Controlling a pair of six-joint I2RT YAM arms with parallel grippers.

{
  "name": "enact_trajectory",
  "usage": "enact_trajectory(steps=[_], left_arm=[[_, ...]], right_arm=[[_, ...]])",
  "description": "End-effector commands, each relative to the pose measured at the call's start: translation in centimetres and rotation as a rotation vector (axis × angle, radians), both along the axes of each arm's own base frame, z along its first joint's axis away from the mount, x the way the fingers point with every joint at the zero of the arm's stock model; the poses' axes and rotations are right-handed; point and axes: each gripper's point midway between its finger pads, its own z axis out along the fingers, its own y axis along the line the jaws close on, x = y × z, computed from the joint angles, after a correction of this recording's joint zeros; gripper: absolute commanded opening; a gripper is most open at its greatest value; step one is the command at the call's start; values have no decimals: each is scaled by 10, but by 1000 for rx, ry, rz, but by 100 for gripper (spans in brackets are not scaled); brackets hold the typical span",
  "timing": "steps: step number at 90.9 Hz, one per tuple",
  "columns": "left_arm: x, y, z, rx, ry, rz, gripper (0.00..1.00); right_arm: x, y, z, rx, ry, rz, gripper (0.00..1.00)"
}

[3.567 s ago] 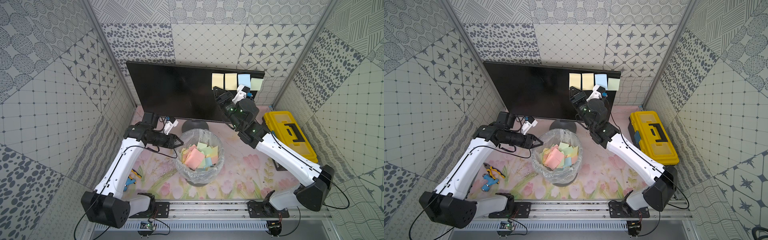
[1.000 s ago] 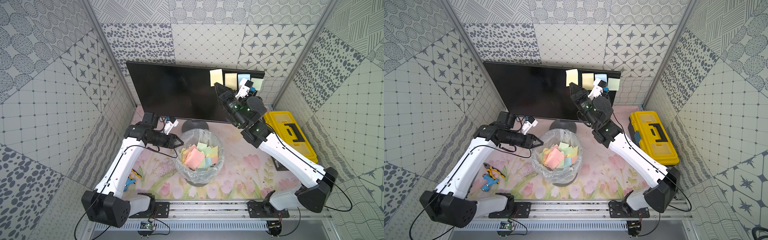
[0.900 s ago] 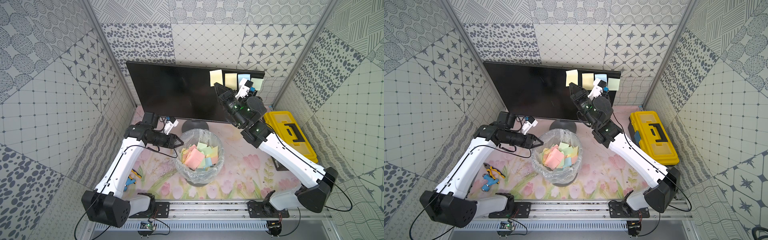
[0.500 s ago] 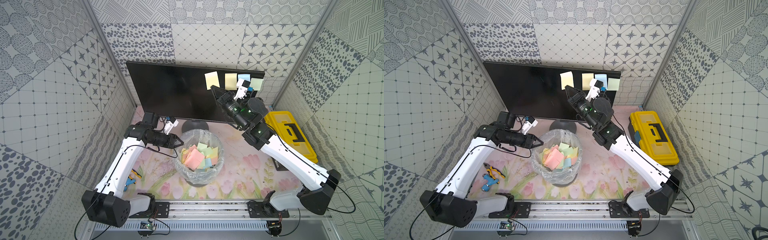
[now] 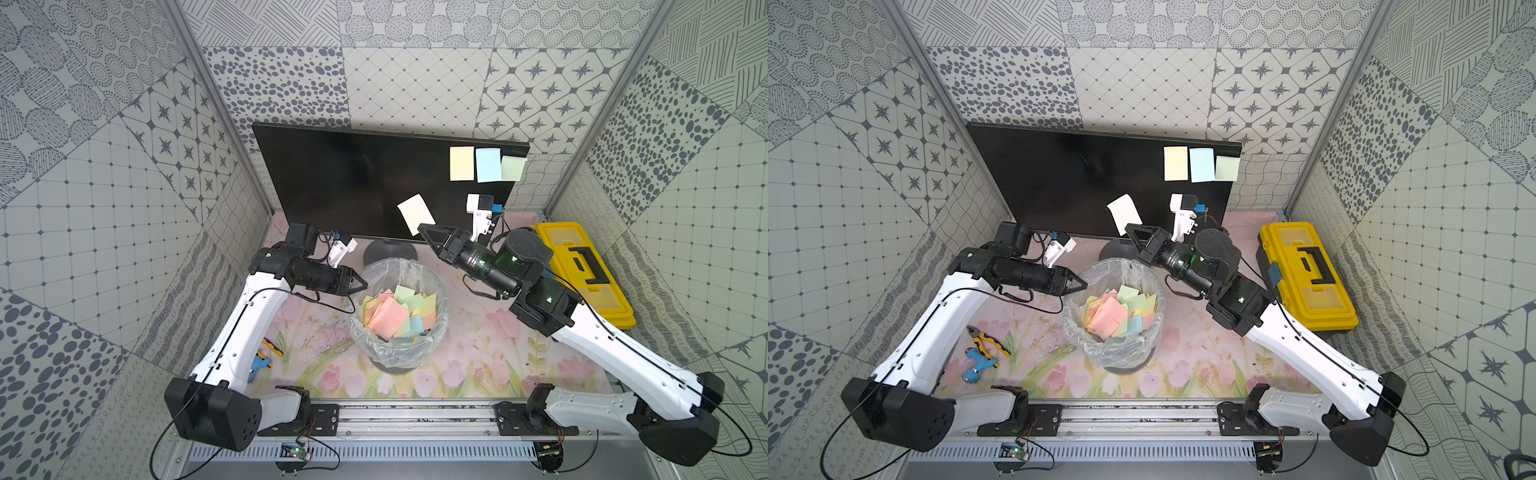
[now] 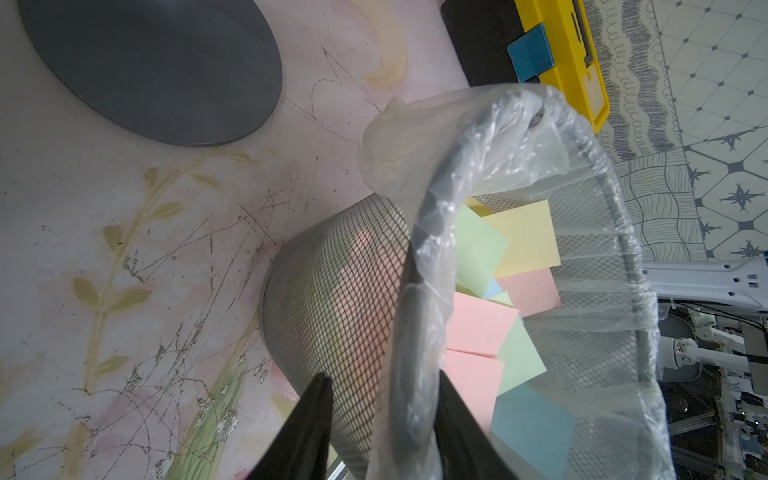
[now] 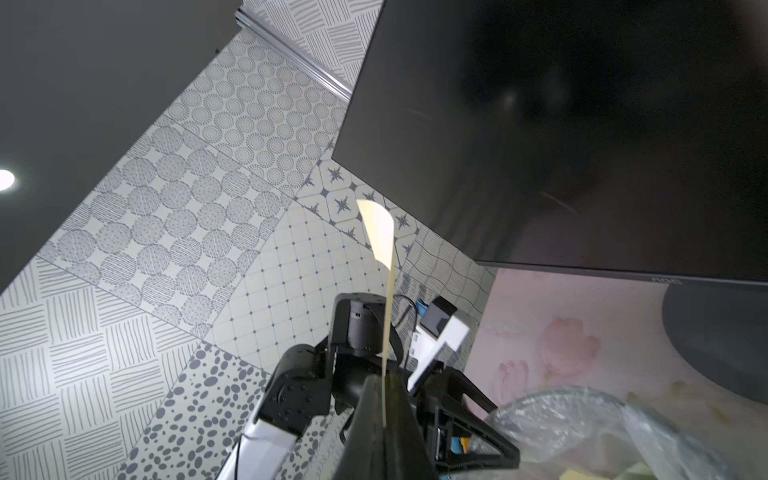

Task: Remove the sticky note from the monitor
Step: Place the sticky note in the trash bin.

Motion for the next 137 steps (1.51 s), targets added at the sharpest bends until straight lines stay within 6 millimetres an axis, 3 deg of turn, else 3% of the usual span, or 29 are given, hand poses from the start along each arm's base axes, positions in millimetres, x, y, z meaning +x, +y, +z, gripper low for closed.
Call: enact_trajectory(steps=[1, 34, 54, 67, 75, 86, 114, 137], left_arm=[[-1, 0, 3, 3, 3, -7, 42], [-1, 1, 3, 9, 7, -6, 42], [-1, 0, 4, 5, 6, -7, 42], [-2, 1, 4, 4, 1, -7, 42], [-2, 0, 3, 4, 4, -8, 42], [-2, 0, 4, 2, 4, -8, 42], [-2, 0, 4, 3, 1, -7, 42], [-2, 0, 4, 2, 4, -7, 42]], right_arm=[[-16, 2, -38, -162, 7, 58, 0], [-52, 37, -122, -507, 14, 212, 0], [-63, 48, -145, -601, 14, 264, 0], [-63, 42, -156, -648, 33, 247, 29], [-61, 38, -151, -643, 21, 227, 42], [-58, 34, -135, -627, -16, 200, 49], [-49, 11, -83, -555, -101, 78, 55], [-24, -27, -40, -299, -29, -89, 55]])
